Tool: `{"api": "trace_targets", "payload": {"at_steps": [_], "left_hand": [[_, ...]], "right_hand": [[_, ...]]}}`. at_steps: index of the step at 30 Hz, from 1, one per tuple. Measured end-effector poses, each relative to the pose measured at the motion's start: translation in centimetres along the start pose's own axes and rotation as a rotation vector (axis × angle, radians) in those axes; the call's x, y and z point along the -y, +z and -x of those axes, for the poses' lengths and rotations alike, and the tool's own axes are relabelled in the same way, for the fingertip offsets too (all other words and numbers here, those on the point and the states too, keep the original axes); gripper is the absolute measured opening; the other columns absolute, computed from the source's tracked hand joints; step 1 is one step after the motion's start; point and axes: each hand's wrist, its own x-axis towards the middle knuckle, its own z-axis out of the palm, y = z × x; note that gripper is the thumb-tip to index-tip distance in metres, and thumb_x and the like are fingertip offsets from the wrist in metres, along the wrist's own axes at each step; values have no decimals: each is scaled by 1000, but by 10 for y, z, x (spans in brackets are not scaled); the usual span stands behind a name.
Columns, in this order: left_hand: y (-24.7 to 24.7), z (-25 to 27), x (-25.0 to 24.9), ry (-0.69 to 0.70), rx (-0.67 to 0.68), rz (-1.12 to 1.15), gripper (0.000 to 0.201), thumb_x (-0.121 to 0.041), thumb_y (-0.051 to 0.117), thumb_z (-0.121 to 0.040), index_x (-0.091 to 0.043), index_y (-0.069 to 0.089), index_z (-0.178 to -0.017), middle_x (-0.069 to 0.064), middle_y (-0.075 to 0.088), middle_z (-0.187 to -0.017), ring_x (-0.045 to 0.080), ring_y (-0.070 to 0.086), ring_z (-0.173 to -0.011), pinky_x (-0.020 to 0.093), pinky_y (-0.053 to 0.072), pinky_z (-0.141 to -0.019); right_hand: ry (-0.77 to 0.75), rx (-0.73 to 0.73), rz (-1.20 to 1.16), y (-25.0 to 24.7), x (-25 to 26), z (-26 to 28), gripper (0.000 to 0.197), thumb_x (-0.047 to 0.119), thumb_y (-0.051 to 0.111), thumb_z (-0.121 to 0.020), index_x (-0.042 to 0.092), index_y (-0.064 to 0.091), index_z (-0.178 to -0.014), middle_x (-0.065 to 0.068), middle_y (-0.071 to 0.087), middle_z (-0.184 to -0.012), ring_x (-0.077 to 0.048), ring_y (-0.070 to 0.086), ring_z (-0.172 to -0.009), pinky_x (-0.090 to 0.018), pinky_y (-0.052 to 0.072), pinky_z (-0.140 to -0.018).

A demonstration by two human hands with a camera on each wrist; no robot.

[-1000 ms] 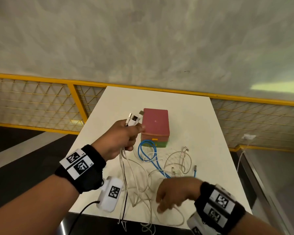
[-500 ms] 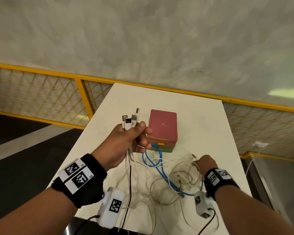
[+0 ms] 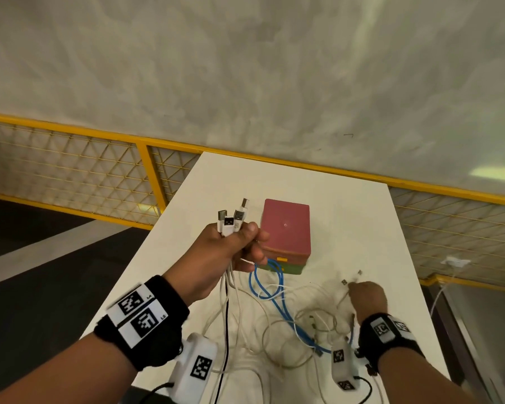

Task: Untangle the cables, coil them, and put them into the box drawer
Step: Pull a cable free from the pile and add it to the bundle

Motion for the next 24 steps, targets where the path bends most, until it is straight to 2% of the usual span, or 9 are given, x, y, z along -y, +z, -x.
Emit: {"api": "trace_targets", "payload": {"at_steps": [2,4,7,9,11,14,18,22,24], "left_hand": [[4,-2,-5,23,-1,6,37,-40,57,-86,-9,73,-99,9,72,-80,26,73,-85,40,53,-75],[13,-3,-8,32,2,36,36,-36,56,-90,-6,72,-103,12,75,-91,28,73,-94,43,55,-82],[31,-4,-13,10,17,96,32,-25,53,-98,0,69,-111,18,74,-107,34,69,-108,48,54,-93],[44,-3,-18,-9,27,133,30,-21,52,-100,0,68,-114,21,71,-117,32,69,-110,43,56,-91],[55,-1,-22,-22,58,194,32,-20,50,-100,0,66,-119,22,68,-123,28,68,-111,38,58,-87],[64,3,-27,-28,84,262,33,-23,50,-101,-3,65,-123,23,66,-127,33,64,-118,45,54,-96],[66,10,-30,-25,109,303,34,-24,45,-102,-8,65,-125,17,70,-119,28,69,-101,37,59,-76],[58,13,-23,-9,137,306,41,-27,46,-102,-6,56,-135,20,60,-137,39,54,-129,53,43,-104],[59,13,-20,36,136,307,41,-25,51,-100,-1,57,-133,26,59,-136,44,51,-130,58,39,-108]], "right_hand": [[-83,-97,-298,-15,13,11,22,24,59,-83,6,71,-85,-21,73,-92,-34,69,-83,-46,55,-78],[-215,-142,-524,-32,41,37,13,17,61,-86,6,68,-85,-18,73,-89,-22,66,-72,-40,53,-70],[-472,-70,-677,-49,89,90,8,5,60,-87,5,68,-85,-13,70,-80,-17,62,-70,-34,50,-65],[-615,-26,-734,-56,113,124,8,0,60,-86,3,67,-83,-13,67,-77,-17,60,-69,-35,50,-65],[-723,37,-754,-58,130,153,8,2,62,-87,6,66,-82,-9,67,-73,-18,60,-66,-34,51,-65],[-810,132,-722,-55,144,189,16,4,64,-88,15,67,-77,2,72,-76,-10,67,-66,-25,54,-61],[-828,191,-655,-47,144,208,11,7,61,-91,10,69,-83,-6,73,-89,-12,71,-72,-23,55,-60],[-908,163,-476,-48,143,209,14,11,61,-92,12,68,-79,0,72,-81,-11,69,-71,-25,55,-63],[-903,213,-498,-49,144,212,18,11,61,-91,16,68,-75,4,72,-81,-14,70,-73,-30,57,-67]]}}
